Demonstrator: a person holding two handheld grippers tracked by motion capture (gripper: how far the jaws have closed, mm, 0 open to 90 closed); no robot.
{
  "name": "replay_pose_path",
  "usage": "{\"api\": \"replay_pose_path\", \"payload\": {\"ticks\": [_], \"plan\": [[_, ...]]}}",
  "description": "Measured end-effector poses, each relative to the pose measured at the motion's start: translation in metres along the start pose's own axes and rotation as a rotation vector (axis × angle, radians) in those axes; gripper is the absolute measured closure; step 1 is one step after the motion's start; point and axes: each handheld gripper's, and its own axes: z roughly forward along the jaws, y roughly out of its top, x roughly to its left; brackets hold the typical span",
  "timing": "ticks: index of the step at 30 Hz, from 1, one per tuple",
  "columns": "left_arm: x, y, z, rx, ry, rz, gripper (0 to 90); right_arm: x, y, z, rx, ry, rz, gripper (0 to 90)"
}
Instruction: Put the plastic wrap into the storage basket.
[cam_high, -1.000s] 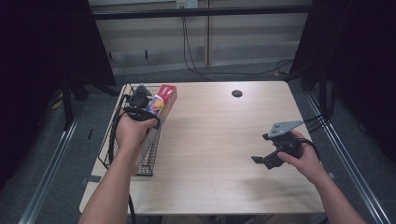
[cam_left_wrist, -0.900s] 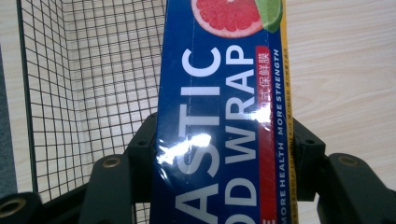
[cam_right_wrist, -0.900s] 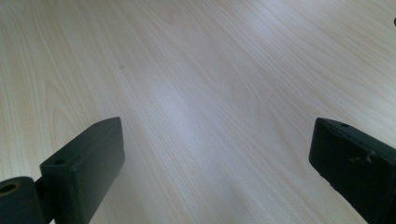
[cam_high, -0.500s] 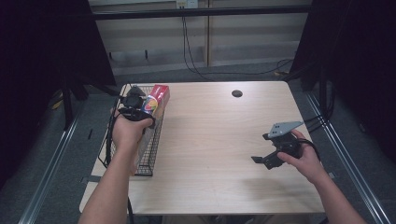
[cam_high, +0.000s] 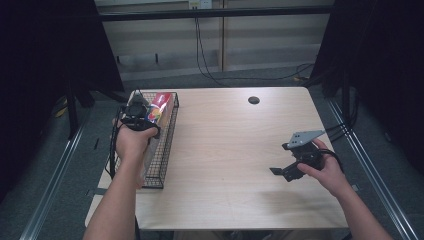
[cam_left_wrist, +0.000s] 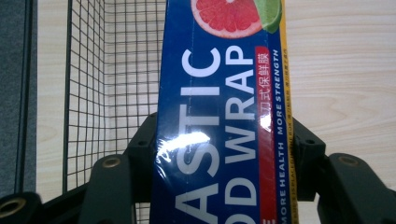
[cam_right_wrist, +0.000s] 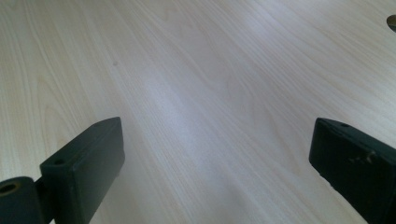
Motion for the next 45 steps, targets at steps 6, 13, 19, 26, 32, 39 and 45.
{"api": "replay_pose_path", "payload": {"ticks": [6,13,19,26,32,39,45], "plan": [[0.004,-0.001,0.007,0.0,0.007,-0.027,42.8,-0.001,-0.001,-0.001,0.002,-0.002,0.006,3.0],[0.005,-0.002,0.013,0.011,0.006,-0.031,42.8,-0.001,-0.002,0.0,-0.002,0.003,0.009,3.0],[0.009,-0.003,0.018,0.008,0.01,-0.05,42.8,-0.001,-0.003,0.001,0.012,0.006,0.001,3.1],[0.016,-0.004,0.023,0.011,0.017,-0.064,42.7,-0.001,-0.003,0.001,0.015,-0.006,-0.002,3.0],[0.02,-0.005,0.028,0.013,0.025,-0.08,42.7,-0.001,-0.003,0.001,0.015,-0.003,-0.001,3.1],[0.022,-0.005,0.037,0.016,0.018,-0.1,42.6,-0.001,-0.005,0.003,0.021,0.004,-0.011,3.1],[0.024,-0.004,0.042,0.021,0.02,-0.109,42.5,0.0,-0.005,0.003,0.034,-0.007,-0.021,3.1]]}}
